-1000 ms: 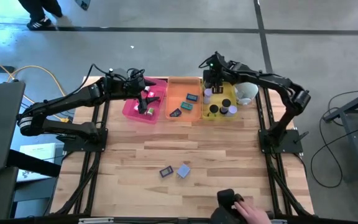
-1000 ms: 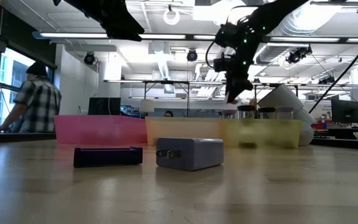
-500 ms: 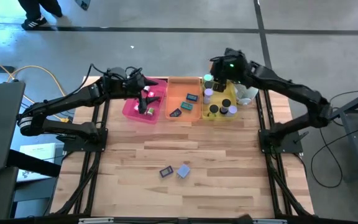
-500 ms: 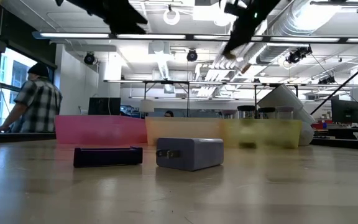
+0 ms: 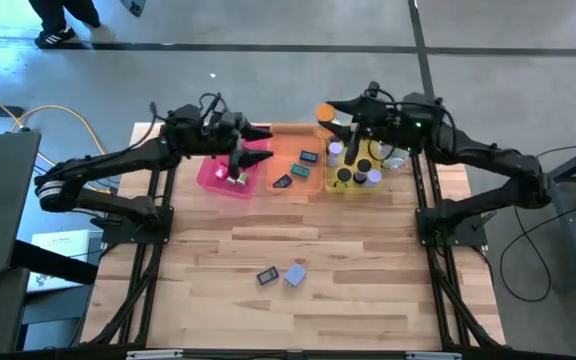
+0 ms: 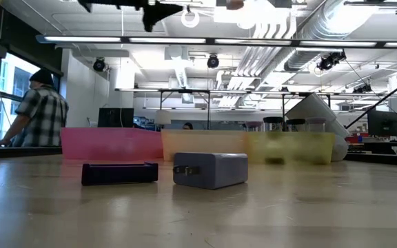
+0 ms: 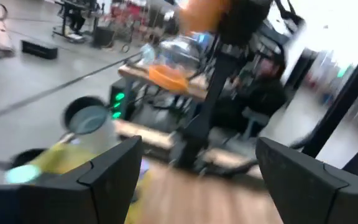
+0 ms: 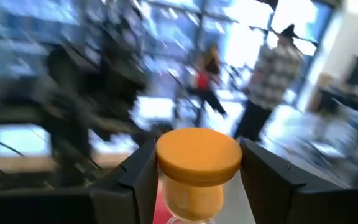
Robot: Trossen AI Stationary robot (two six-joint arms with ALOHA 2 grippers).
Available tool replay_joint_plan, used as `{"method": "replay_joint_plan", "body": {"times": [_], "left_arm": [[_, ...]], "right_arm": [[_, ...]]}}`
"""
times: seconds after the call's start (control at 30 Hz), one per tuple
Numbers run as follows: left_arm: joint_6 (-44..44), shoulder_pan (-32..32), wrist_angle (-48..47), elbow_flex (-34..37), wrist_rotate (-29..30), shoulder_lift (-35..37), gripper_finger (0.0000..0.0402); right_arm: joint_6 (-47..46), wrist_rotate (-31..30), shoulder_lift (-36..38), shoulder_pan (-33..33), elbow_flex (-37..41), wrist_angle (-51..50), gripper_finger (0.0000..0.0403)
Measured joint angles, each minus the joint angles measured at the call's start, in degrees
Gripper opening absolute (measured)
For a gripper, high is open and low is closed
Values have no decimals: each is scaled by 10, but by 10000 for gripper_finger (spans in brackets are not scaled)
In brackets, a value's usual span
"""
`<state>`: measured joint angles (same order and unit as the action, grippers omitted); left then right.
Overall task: Pick & Place Office items
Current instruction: Put the yellow hourglass into the yellow bin
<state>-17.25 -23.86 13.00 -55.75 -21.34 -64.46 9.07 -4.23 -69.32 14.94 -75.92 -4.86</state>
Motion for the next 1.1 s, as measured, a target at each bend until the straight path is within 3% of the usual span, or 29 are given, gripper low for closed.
{"method": "replay_joint_plan", "body": {"times": [0.37,0.8,1.1], "left_arm": [[-302,-5,392,0,-76,-119,305],[-512,19,586,0,-45,-199,305],[-530,21,597,0,-8,-201,305]], "right_arm": [[-37,75,-1,-84,0,158,176],[-49,87,-32,-108,0,209,176],[-25,92,-54,-103,0,266,176]]}}
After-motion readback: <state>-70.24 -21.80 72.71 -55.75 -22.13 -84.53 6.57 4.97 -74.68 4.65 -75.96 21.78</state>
